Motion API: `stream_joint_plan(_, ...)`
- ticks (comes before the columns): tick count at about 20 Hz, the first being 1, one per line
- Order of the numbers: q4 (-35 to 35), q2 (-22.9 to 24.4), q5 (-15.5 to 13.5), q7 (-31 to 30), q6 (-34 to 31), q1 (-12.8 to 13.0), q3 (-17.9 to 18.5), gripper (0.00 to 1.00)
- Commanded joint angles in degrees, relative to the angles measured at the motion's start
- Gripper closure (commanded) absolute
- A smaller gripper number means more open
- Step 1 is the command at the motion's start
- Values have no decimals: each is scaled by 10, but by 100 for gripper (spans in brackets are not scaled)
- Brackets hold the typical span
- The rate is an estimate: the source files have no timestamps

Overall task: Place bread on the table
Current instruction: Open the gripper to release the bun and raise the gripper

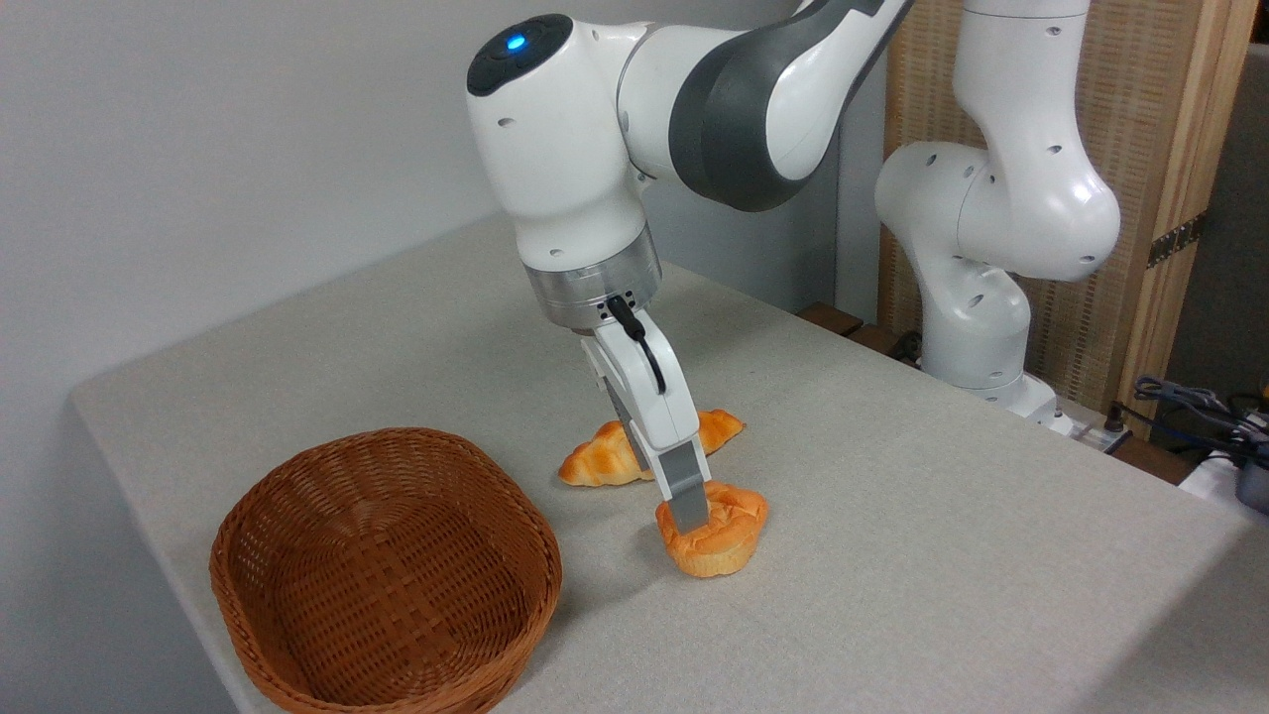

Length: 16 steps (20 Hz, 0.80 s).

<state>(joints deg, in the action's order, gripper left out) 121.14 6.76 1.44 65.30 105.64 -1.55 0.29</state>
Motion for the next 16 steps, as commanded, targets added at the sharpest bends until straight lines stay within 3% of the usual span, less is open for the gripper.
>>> stream_joint_plan(1,-11,8,1,-3,7,4,4,0)
stream_joint_plan(9,-179,-18,-55,-167,-42,8,-1,0)
stream_joint_plan(16,-312,-87,-46,-275,-110,8,-21,0)
